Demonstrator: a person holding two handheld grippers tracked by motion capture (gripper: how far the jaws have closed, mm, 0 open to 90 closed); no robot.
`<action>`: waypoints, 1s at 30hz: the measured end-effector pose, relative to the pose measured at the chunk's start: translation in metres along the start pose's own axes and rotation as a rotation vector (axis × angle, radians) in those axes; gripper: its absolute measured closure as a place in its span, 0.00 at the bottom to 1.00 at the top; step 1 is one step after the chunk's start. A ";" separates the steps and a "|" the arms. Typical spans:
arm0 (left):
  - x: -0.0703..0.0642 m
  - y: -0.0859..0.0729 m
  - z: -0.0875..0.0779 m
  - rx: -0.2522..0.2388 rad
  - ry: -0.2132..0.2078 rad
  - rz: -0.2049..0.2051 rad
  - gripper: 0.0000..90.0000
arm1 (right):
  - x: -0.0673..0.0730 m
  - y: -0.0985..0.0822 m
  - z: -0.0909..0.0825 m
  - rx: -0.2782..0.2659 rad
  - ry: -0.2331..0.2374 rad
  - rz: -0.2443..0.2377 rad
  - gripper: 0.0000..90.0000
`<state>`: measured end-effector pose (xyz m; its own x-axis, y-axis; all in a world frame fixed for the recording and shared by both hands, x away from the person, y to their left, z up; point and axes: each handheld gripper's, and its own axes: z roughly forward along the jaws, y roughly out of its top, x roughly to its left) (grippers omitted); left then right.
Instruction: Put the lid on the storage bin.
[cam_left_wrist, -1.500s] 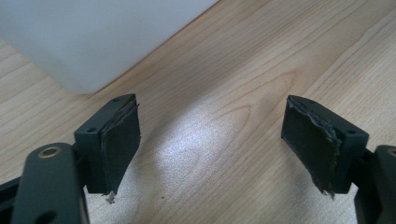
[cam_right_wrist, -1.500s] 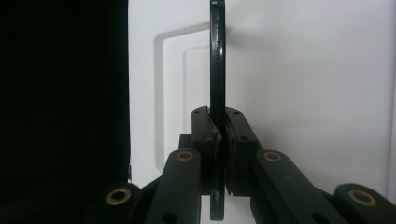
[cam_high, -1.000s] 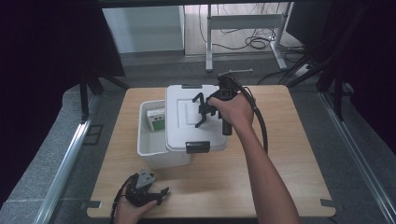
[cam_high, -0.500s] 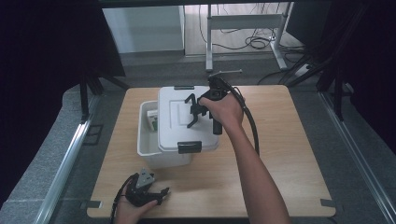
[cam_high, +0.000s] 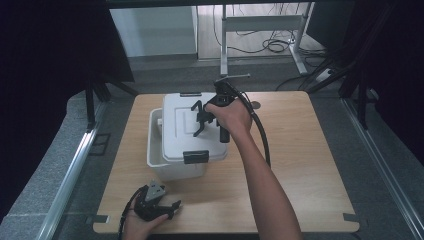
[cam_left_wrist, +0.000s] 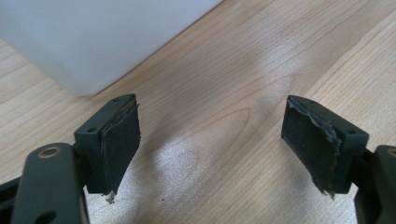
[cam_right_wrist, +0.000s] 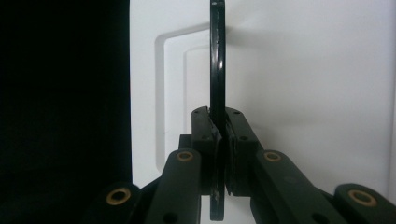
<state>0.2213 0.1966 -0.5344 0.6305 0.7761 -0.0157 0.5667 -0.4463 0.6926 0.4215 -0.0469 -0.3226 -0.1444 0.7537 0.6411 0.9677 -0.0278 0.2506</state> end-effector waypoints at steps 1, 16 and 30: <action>0.000 0.000 0.000 -0.001 -0.001 -0.001 0.22 | 0.001 0.000 0.001 0.002 -0.001 -0.002 0.93; 0.001 0.000 -0.001 -0.001 0.002 0.000 0.22 | 0.012 0.005 0.021 0.025 0.004 0.000 0.93; 0.003 -0.001 -0.003 -0.005 -0.001 -0.009 0.22 | 0.018 0.011 0.041 0.045 -0.002 0.008 0.93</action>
<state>0.2211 0.2002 -0.5328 0.6258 0.7797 -0.0224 0.5695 -0.4371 0.6962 0.4376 -0.0066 -0.3378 -0.1361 0.7549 0.6415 0.9772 -0.0044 0.2124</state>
